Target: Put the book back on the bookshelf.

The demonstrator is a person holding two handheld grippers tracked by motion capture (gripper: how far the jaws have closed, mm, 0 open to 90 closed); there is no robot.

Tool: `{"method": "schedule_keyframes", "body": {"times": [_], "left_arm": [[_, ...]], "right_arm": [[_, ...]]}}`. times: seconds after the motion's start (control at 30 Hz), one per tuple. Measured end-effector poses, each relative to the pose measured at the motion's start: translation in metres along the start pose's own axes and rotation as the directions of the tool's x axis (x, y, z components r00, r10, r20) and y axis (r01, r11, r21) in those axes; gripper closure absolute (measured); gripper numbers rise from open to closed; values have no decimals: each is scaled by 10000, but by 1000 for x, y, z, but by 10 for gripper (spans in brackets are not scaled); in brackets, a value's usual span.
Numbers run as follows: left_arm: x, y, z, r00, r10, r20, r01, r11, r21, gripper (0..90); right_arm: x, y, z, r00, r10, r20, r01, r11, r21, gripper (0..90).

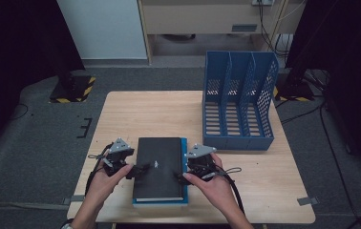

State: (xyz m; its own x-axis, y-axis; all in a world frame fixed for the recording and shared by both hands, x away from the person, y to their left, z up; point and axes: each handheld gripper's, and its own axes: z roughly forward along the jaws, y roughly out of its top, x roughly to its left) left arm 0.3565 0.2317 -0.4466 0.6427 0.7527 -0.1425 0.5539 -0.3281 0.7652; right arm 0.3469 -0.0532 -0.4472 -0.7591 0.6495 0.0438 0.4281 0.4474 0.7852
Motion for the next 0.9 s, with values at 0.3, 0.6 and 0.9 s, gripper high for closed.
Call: {"method": "schedule_keyframes", "body": {"times": [0.3,0.6,0.9], "left_arm": [[0,2,2,9996,156,241,-158,9998,93,142],[1,3,4,9994,186,298,-189,9998,107,135],[1,6,8,9988,226,434,-232,9996,133,134]], "right_arm": [[2,3,6,9998,69,-162,-70,10000,-47,101],[2,3,6,9998,81,-172,-82,9999,-60,100],[-1,1,7,9994,212,-281,-213,9998,-53,95]]}}
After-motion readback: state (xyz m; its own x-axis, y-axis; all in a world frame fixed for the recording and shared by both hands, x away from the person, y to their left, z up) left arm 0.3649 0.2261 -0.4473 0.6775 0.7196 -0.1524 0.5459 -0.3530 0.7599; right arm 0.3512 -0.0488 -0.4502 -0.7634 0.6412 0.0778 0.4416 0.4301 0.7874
